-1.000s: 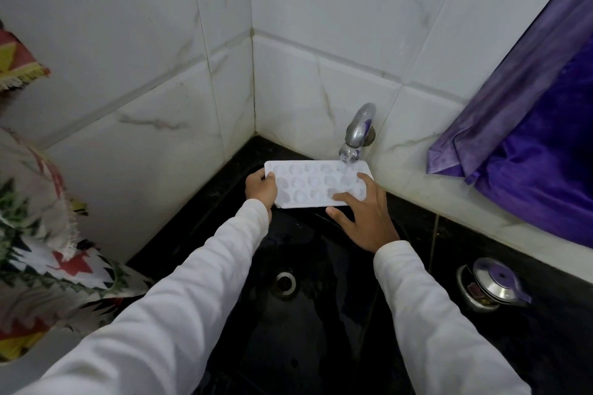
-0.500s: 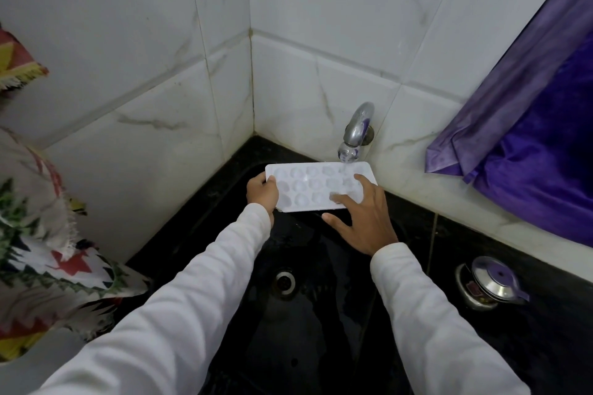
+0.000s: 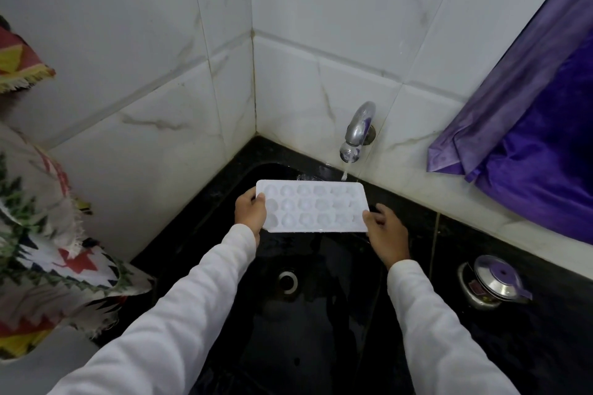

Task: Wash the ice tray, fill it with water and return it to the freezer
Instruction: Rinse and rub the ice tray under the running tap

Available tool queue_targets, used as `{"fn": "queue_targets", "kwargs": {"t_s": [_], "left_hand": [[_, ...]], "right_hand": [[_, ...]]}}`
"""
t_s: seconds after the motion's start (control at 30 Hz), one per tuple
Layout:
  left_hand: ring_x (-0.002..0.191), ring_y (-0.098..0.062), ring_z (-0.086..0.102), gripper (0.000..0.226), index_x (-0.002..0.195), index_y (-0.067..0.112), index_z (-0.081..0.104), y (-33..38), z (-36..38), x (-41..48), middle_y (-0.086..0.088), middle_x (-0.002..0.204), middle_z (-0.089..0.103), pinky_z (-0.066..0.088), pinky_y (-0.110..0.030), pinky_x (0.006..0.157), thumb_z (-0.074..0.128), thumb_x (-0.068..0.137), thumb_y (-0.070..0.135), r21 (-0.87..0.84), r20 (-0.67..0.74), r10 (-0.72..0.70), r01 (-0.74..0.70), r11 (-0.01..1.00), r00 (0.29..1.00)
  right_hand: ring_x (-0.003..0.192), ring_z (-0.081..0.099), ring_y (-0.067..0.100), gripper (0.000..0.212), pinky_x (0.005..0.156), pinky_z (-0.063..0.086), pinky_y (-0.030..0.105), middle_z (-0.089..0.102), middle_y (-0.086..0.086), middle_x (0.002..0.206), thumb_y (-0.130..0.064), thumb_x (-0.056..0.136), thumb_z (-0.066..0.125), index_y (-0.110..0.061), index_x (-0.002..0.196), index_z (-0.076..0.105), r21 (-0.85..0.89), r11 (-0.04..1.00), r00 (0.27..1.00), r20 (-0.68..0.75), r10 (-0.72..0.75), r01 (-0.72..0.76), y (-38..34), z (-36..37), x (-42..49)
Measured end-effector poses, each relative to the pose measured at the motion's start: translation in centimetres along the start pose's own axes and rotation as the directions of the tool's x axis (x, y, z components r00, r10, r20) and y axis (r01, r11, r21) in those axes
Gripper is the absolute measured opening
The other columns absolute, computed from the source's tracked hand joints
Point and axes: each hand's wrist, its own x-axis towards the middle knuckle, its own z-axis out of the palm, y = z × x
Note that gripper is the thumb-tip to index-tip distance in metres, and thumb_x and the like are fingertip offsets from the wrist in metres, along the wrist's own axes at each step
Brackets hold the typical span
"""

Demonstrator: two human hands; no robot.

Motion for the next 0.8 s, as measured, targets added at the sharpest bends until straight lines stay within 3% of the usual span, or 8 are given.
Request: {"fn": "queue_targets", "kwargs": {"t_s": [0.1,0.2,0.3,0.43,0.53,0.67,0.73,0.8], "left_hand": [[0.1,-0.023,0.067,0.029,0.122,0.016,0.063,-1.0,-0.7,-0.8,-0.005,0.11,0.069,0.055,-0.033,0.08,0.042,0.103,0.013,-0.014,0.034,0.007,-0.006,1.0,0.999],[0.099,-0.023,0.069,0.027,0.123,0.017,0.062,-2.0,-1.3,-1.5,-0.006,0.11,0.071,0.059,-0.038,0.082,0.044,0.102,0.015,-0.019,0.092,0.009,-0.007,1.0,0.996],[0.098,-0.025,0.07,0.023,0.119,0.021,0.061,-3.0,-2.0,-2.1,-0.008,0.108,0.072,0.058,-0.045,0.087,0.046,0.102,0.017,0.024,0.126,0.043,-0.046,0.999,0.991],[0.099,-0.021,0.067,0.022,0.119,0.016,0.059,-3.8,-3.0,-2.8,-0.004,0.107,0.07,0.055,-0.035,0.084,0.049,0.1,0.013,0.215,0.149,0.182,-0.212,0.953,0.972],[0.1,-0.02,0.065,0.018,0.112,0.015,0.06,-4.2,-3.9,-3.0,0.001,0.1,0.07,0.053,-0.036,0.089,0.053,0.096,0.009,0.344,0.153,0.25,-0.289,0.894,0.956],[0.098,-0.016,0.068,0.014,0.105,0.015,0.062,-4.0,-4.4,-3.5,0.009,0.092,0.07,0.053,-0.031,0.09,0.06,0.094,0.008,0.379,0.151,0.372,-0.402,0.834,0.916],[0.092,-0.008,0.07,0.013,0.103,0.014,0.063,-3.1,-4.4,-3.9,0.014,0.09,0.07,0.053,-0.022,0.085,0.063,0.092,0.007,0.343,0.14,0.483,-0.5,0.795,0.864],[0.089,0.001,0.069,0.011,0.102,0.011,0.063,-2.1,-4.4,-4.4,0.011,0.091,0.071,0.052,-0.015,0.083,0.063,0.093,0.005,0.293,0.125,0.583,-0.591,0.752,0.803]], "right_hand": [[0.107,0.065,0.022,0.045,0.103,0.048,0.042,0.071,0.005,0.114,-0.03,0.096,0.061,-0.013,0.138,0.056,-0.011,0.998,0.997,0.039,0.06,-0.059,1.3,-0.1,-0.1],[0.102,0.067,0.022,0.028,0.097,0.049,0.036,0.072,0.001,0.099,-0.023,0.097,0.06,-0.017,0.123,0.068,-0.035,0.999,0.999,0.05,0.022,-0.02,2.4,-0.3,-0.8],[0.095,0.069,0.019,0.023,0.093,0.053,0.037,0.074,0.001,0.098,-0.021,0.094,0.064,-0.019,0.116,0.069,0.009,0.999,0.999,0.034,0.034,-0.035,3.5,-0.4,-1.7],[0.09,0.069,0.014,0.014,0.084,0.051,0.029,0.072,-0.003,0.093,-0.017,0.092,0.069,-0.02,0.106,0.066,0.063,0.998,1.0,0.011,0.004,-0.005,4.3,-0.5,-3.3],[0.084,0.066,0.006,0.013,0.084,0.052,0.029,0.07,-0.007,0.086,-0.013,0.089,0.073,-0.018,0.098,0.066,0.016,0.999,0.999,0.013,-0.032,0.032,4.7,-0.7,-4.0],[0.08,0.069,0.008,0.014,0.081,0.055,0.024,0.071,-0.006,0.083,-0.01,0.084,0.077,-0.015,0.092,0.066,-0.048,0.988,0.989,-0.014,-0.147,0.146,4.2,-1.6,-4.2],[0.077,0.069,0.01,0.016,0.077,0.053,0.014,0.07,-0.005,0.081,-0.008,0.083,0.078,-0.015,0.089,0.065,-0.053,0.967,0.966,-0.067,-0.251,0.248,3.1,-2.2,-4.2],[0.075,0.069,0.007,0.017,0.075,0.053,0.014,0.069,-0.006,0.08,-0.008,0.083,0.077,-0.017,0.088,0.064,-0.045,0.939,0.927,-0.147,-0.344,0.341,2.0,-2.8,-4.3]]}}
